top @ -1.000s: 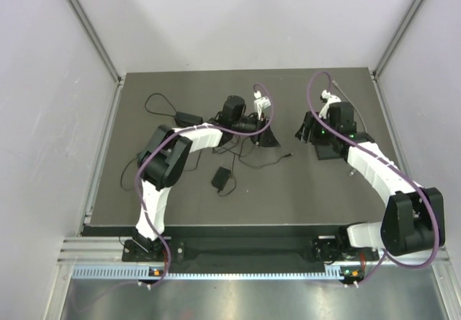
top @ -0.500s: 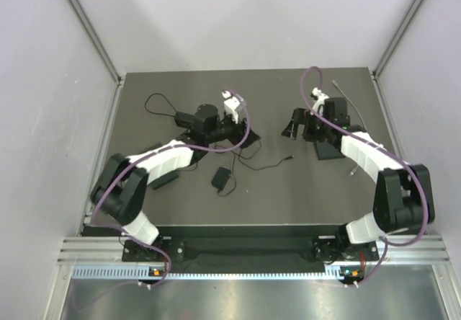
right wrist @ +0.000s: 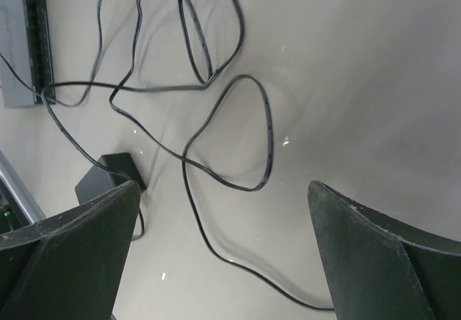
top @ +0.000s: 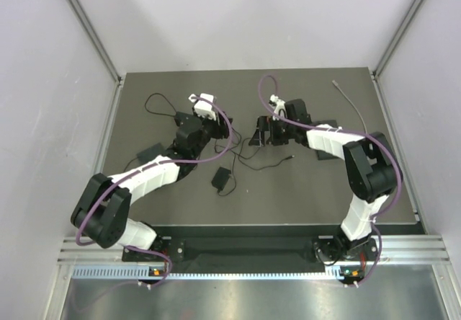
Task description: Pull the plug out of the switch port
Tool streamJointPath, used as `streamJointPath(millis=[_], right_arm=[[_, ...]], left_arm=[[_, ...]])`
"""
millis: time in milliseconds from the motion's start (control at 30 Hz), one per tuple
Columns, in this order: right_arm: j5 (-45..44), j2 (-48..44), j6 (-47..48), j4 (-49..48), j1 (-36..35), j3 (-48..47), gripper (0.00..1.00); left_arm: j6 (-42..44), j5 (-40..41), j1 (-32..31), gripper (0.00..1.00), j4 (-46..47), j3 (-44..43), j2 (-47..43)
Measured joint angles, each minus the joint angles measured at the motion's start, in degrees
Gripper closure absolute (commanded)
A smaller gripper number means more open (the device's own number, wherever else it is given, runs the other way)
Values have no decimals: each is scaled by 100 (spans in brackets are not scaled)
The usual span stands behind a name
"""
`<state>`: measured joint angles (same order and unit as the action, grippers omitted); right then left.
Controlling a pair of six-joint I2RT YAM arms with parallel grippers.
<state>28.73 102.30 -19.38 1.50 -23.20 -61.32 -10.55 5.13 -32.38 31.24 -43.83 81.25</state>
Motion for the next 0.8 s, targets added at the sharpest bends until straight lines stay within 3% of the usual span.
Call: streamJointPath(millis=[800], right_arm=[[763, 804, 238, -446, -739, -490, 0]], left_arm=[[-184, 737, 138, 37, 566, 581, -326]])
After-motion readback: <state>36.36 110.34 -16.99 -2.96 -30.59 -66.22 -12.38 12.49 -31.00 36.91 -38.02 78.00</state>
